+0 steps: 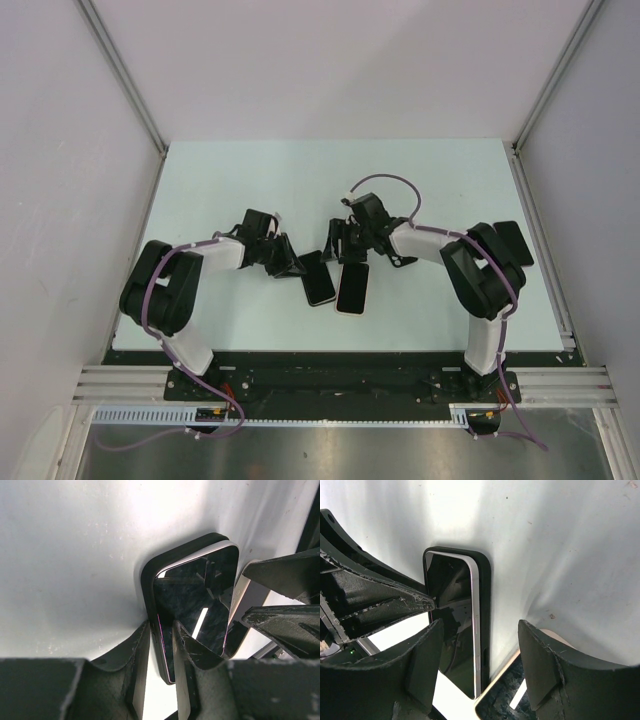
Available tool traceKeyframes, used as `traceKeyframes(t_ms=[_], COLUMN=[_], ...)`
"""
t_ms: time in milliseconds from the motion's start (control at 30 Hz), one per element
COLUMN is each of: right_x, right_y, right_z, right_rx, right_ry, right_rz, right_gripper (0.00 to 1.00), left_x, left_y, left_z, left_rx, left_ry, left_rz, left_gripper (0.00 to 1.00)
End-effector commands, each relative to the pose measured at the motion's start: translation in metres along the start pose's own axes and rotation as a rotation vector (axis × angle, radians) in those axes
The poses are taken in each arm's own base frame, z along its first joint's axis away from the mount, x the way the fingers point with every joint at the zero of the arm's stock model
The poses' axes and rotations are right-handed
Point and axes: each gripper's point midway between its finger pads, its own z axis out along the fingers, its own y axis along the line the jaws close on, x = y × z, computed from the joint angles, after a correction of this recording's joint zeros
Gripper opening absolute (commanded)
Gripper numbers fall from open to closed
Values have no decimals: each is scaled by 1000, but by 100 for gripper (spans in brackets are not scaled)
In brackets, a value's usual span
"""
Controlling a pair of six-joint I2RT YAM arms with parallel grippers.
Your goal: Put the phone into the phone case
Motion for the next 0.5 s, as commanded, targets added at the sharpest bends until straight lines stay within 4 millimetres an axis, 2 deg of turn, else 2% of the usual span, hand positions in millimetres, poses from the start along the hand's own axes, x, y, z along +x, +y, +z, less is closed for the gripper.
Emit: traceKeyframes(t_ms=[0, 133, 300, 367, 467], right_x=[5, 16, 34, 37, 29], right_y=[8, 8, 20, 29, 41], right_z=[4, 13, 22, 21, 19], right_rx=[-25, -36, -120, -180, -266], right_ry=[10, 47, 118, 142, 138], right_rz=[-35, -38, -21, -12, 14], right_gripper=[66, 66, 66, 66, 66], left_x=[14, 17, 24, 27, 31], left_y=[27, 23, 16, 13, 8], left_z=[8, 9, 9, 8, 6], left_rx=[-100, -74, -13, 13, 48], left_ry=[49, 60, 77, 81, 94], left_rz=[-24, -27, -35, -33, -27], left_gripper=[31, 29, 28, 27, 26])
